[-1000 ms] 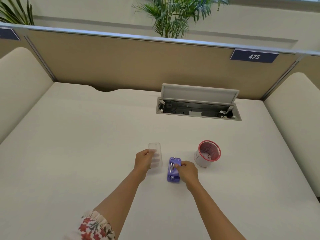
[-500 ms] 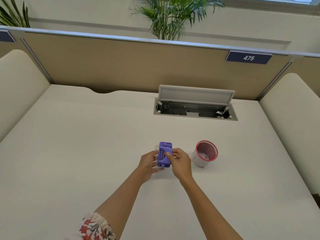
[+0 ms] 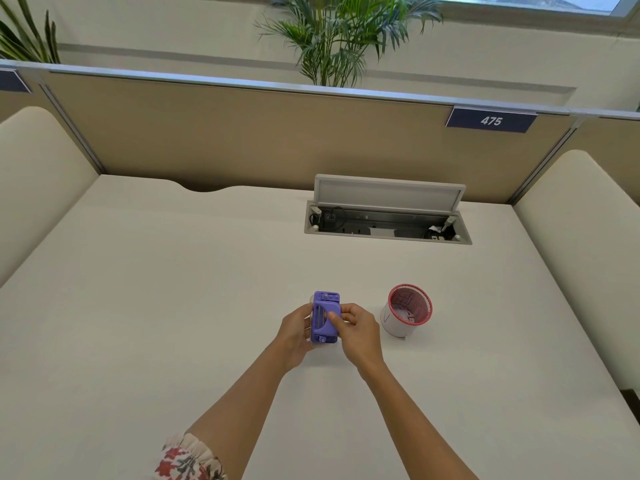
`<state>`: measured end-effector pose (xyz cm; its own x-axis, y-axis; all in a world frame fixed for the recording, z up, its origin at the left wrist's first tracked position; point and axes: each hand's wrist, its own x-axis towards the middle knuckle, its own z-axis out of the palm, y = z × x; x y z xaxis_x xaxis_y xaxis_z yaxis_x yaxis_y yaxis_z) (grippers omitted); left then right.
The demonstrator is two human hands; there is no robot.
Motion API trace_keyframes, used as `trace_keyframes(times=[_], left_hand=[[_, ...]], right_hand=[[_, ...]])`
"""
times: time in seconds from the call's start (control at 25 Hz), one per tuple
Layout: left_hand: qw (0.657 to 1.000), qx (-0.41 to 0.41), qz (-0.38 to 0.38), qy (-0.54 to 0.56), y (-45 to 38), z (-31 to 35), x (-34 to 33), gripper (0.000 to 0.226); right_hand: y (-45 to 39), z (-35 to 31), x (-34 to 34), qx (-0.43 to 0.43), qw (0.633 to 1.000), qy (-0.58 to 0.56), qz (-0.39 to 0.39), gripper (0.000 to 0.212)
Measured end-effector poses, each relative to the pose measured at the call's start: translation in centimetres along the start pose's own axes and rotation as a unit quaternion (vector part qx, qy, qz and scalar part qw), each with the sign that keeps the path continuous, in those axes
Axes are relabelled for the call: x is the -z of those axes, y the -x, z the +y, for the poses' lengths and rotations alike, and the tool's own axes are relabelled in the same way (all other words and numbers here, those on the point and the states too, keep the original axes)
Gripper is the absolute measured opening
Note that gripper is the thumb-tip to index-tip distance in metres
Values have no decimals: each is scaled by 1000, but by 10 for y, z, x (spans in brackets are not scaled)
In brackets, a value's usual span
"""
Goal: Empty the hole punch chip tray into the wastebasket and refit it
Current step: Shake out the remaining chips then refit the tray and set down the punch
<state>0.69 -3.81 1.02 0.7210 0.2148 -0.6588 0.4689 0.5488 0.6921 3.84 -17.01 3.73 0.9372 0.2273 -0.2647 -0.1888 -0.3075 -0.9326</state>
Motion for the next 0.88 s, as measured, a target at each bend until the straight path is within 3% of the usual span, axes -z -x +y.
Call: trace_keyframes(times=[0.52,0.68,0.88], left_hand=[[999,19,-25,28,3,2,-6,36],[999,31,-33,22,5,3,-6,42],[998,44,-39,20,8,4,-5,45]], right_hand=[[1,0,3,-6,1000,-2,-10,13],[2,6,6,-12,998,-17,-53,8],[-4,6,10,-6,995,-44,-84,27]])
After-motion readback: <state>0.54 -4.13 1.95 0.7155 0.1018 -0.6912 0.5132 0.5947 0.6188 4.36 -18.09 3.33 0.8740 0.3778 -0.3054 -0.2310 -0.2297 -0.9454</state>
